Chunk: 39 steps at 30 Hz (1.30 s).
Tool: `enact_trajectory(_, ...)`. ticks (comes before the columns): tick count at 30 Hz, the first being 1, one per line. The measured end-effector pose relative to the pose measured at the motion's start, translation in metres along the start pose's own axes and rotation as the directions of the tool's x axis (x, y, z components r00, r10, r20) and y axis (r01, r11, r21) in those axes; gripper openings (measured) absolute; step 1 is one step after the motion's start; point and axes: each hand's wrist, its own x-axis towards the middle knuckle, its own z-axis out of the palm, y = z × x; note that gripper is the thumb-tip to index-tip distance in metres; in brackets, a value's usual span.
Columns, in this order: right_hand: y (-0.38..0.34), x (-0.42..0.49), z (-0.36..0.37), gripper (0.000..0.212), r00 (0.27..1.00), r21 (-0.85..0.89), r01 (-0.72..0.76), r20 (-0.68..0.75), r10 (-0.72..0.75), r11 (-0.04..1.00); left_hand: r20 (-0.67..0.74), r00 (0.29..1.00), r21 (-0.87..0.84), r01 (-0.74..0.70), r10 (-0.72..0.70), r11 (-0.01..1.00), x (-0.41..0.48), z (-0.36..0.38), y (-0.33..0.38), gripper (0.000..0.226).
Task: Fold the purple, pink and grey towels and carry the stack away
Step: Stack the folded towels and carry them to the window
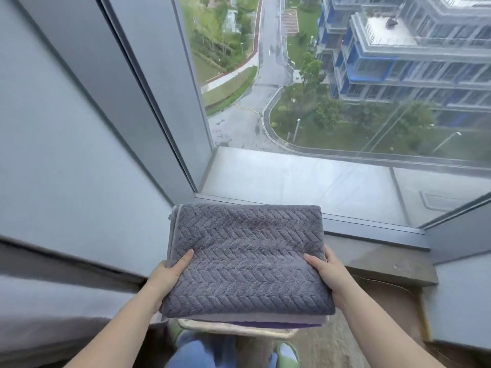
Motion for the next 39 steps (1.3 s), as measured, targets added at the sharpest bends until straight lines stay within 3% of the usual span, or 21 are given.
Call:
enact_trajectory(8,0.103,0.108,0.029,0.039,0.988,0.035,-0.021,-0.151,0.026,0.999,0.076,0.993,0.185,0.072,-0.087,0.98,0.159,0.005,-0.055,0.115)
enact_trajectory(16,0.201,0.145,0.026,0.032,0.967,0.009,-0.038,-0.251,0.039,0.999,0.188,0.982,0.128,-0.016,-0.009,0.992,0.214,0.016,-0.145,0.087)
enact_trajectory(20,0.221,0.147,0.018,0.032,0.966,-0.066,-0.011,-0.259,-0.007,0.998,0.201,0.98,0.079,-0.008,-0.008,0.997,0.221,0.026,-0.176,0.097)
enact_trajectory(26,0.234,0.156,0.016,0.036,0.961,-0.158,0.022,-0.267,-0.064,0.987,0.135,0.987,0.031,-0.091,0.086,0.995,0.23,0.044,-0.205,0.07)
enact_trajectory(30,0.242,0.163,0.022,0.044,0.959,-0.166,0.031,-0.272,-0.076,0.986,0.111,0.994,0.08,-0.029,0.02,0.996,0.243,0.048,-0.214,0.09)
enact_trajectory(35,0.265,0.184,0.036,0.031,0.952,-0.175,0.017,-0.299,-0.07,0.984,0.068,0.994,0.134,0.075,-0.084,0.988,0.263,0.064,-0.236,0.099)
enact_trajectory(39,0.284,0.215,0.037,0.035,0.948,-0.223,-0.017,-0.315,-0.055,0.975,0.009,0.99,0.165,0.136,-0.139,0.977,0.291,0.077,-0.251,0.106)
